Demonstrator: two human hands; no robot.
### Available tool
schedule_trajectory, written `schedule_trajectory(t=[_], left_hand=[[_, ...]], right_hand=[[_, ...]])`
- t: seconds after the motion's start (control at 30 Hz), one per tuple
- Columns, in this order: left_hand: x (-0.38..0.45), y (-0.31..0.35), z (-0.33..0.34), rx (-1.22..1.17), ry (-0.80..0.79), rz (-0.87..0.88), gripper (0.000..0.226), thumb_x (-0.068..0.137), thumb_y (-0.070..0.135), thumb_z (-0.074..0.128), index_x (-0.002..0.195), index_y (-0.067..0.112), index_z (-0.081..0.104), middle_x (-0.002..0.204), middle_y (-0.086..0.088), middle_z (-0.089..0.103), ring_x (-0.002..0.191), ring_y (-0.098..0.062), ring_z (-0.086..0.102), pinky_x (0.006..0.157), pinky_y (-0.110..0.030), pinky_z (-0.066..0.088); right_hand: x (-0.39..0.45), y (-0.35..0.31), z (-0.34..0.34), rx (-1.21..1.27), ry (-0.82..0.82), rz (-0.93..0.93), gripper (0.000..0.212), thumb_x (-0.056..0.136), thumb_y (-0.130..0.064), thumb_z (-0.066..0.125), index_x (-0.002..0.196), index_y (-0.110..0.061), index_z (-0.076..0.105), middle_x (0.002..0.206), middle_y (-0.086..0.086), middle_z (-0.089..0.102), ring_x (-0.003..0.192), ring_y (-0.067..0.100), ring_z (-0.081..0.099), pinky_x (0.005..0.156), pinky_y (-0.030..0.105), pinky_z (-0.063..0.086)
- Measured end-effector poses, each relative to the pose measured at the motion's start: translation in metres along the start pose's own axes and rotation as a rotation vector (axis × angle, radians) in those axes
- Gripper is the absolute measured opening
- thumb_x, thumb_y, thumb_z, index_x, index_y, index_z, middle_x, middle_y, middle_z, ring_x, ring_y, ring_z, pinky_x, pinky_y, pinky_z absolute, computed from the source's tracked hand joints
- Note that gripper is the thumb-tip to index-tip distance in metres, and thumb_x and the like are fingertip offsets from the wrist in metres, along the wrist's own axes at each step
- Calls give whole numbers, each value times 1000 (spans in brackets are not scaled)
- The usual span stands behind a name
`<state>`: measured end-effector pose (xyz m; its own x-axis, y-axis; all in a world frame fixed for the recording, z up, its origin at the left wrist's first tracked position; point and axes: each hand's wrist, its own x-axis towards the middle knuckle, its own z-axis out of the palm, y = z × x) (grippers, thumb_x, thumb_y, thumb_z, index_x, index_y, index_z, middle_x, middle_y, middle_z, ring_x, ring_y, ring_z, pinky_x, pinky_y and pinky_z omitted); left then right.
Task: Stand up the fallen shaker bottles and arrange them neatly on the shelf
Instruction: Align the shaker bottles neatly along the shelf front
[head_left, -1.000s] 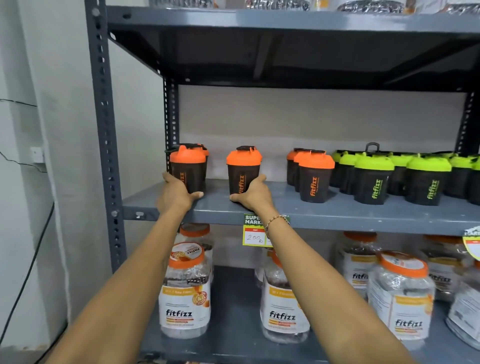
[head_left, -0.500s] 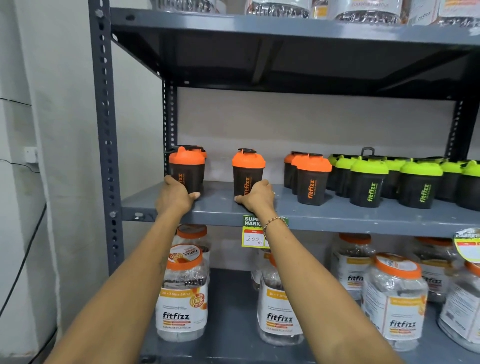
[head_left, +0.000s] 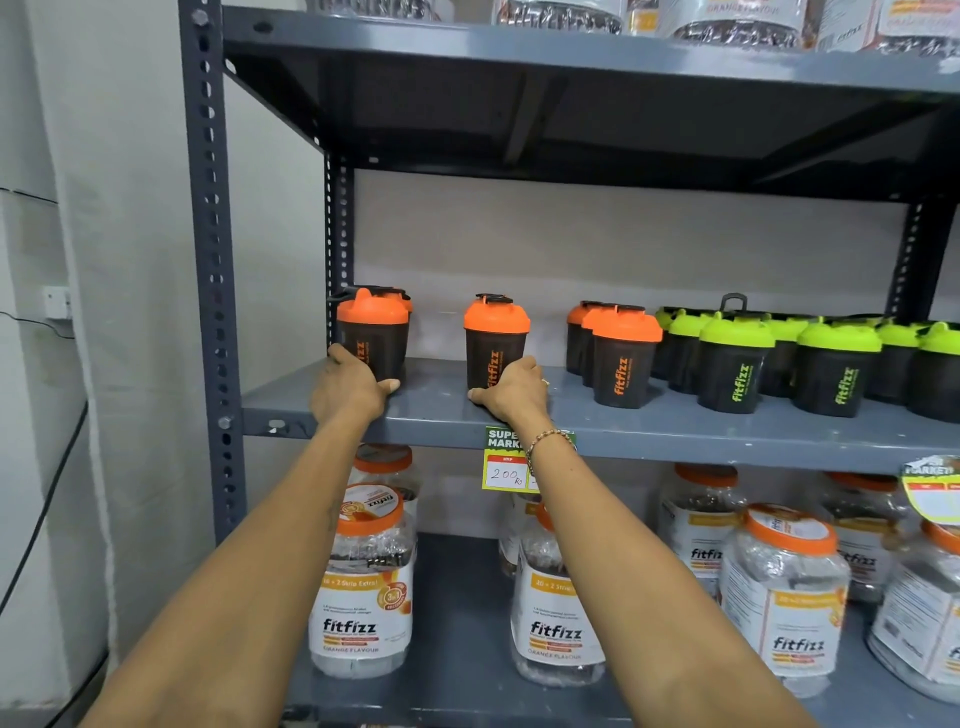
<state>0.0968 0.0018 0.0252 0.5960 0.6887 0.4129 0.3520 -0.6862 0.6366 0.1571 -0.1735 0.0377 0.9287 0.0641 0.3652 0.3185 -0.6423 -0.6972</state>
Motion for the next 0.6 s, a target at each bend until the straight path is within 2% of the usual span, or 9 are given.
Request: schedule_trajectory(t=[0.47,0.53,0.6], left_hand=[[-8,2,-6,-66,11,-4,82,79,40,72,136,3,25,127,-21,51,114,-39,52,90,-49,46],[-15,3,-12,-134,52,22,85,81,38,70,140,3,20,131,-22,46,118,-39,49,93,-51,45],[-28,1,-14,-214,189,84,77,87,34,65,141,3,21,134,-22,43,120,-38,48,94,-49,46]], right_hand=[[-6,0,-5,-14,-18,3,86,71,-37,81,134,1,37,135,18,47,127,33,48,102,41,45],[-13,-2,-12,-10,-9,-14,79,77,-33,77,134,1,35,137,18,45,128,34,46,102,40,43],[-33,-2,-20,1,98,-86,61,87,-25,66,133,0,36,136,18,44,126,33,47,99,38,43]])
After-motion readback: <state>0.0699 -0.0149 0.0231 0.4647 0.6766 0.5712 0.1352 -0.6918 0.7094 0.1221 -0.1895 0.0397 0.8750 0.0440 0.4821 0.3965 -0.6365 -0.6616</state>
